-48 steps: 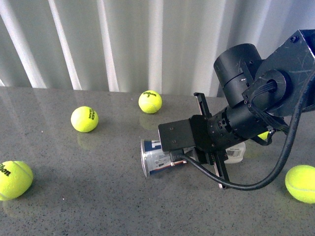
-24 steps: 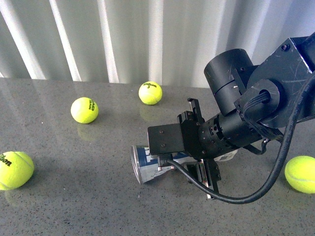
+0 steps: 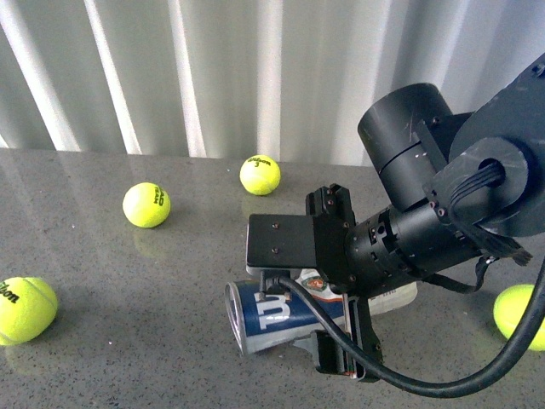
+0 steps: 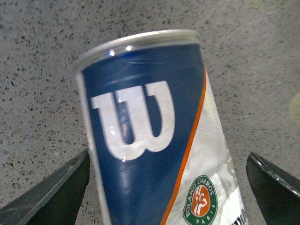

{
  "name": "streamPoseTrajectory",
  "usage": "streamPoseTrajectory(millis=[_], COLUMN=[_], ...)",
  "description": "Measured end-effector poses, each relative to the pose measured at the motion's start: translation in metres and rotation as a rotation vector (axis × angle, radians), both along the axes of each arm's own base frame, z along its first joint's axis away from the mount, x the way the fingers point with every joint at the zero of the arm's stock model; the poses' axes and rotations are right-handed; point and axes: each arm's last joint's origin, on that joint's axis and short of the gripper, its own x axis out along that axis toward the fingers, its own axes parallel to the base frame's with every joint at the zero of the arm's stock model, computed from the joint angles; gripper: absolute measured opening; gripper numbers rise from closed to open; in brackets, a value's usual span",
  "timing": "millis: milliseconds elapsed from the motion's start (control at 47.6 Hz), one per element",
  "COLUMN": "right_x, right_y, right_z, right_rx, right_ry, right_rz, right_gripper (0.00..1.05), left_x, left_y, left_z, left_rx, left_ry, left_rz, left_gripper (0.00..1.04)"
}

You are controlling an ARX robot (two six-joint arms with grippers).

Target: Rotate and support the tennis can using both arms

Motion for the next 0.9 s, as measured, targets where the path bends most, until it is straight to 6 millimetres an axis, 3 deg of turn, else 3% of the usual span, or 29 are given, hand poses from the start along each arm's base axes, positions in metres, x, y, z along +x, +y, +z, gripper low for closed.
streamPoseTrajectory(millis=[273, 378, 462, 567, 630, 693, 735, 903], right_x=[-0.005, -0.014, -0.025, -0.035, -0.044, -0.060, -0.065, -0.067], right_y=[-0.016, -0.028, -0.043, -0.066, -0.083, -0.107, -0.115, -0.118], right_z=[0.032, 0.057, 0.093, 0.122, 0.129, 0.130, 0.128, 0.125], right_rx=[0.093, 0.210, 0.366, 0.484, 0.551, 0.635, 0.682, 0.766], right_ry=[-0.046, -0.036, -0.047, -0.048, -0.013, 0.033, 0.062, 0.102], right_rz=[-0.072, -0.140, -0.311, -0.588, -0.795, -1.106, -1.208, -1.305], right_gripper=[0.98, 0.98, 0.98, 0.98, 0.98, 0.98, 0.98, 0.96], left_x=[0.000, 0.000, 0.000, 0.000, 0.000, 0.000, 0.000, 0.000], left_y=[0.000, 0.000, 0.000, 0.000, 0.000, 0.000, 0.000, 0.000], left_z=[0.000, 0.000, 0.000, 0.000, 0.000, 0.000, 0.000, 0.000], left_rx=[0.000, 0.000, 0.000, 0.000, 0.000, 0.000, 0.000, 0.000], left_ry=[0.000, 0.000, 0.000, 0.000, 0.000, 0.000, 0.000, 0.000], left_rz=[0.000, 0.000, 0.000, 0.000, 0.000, 0.000, 0.001, -0.002], left_gripper=[0.98, 0.98, 0.98, 0.98, 0.98, 0.98, 0.98, 0.98])
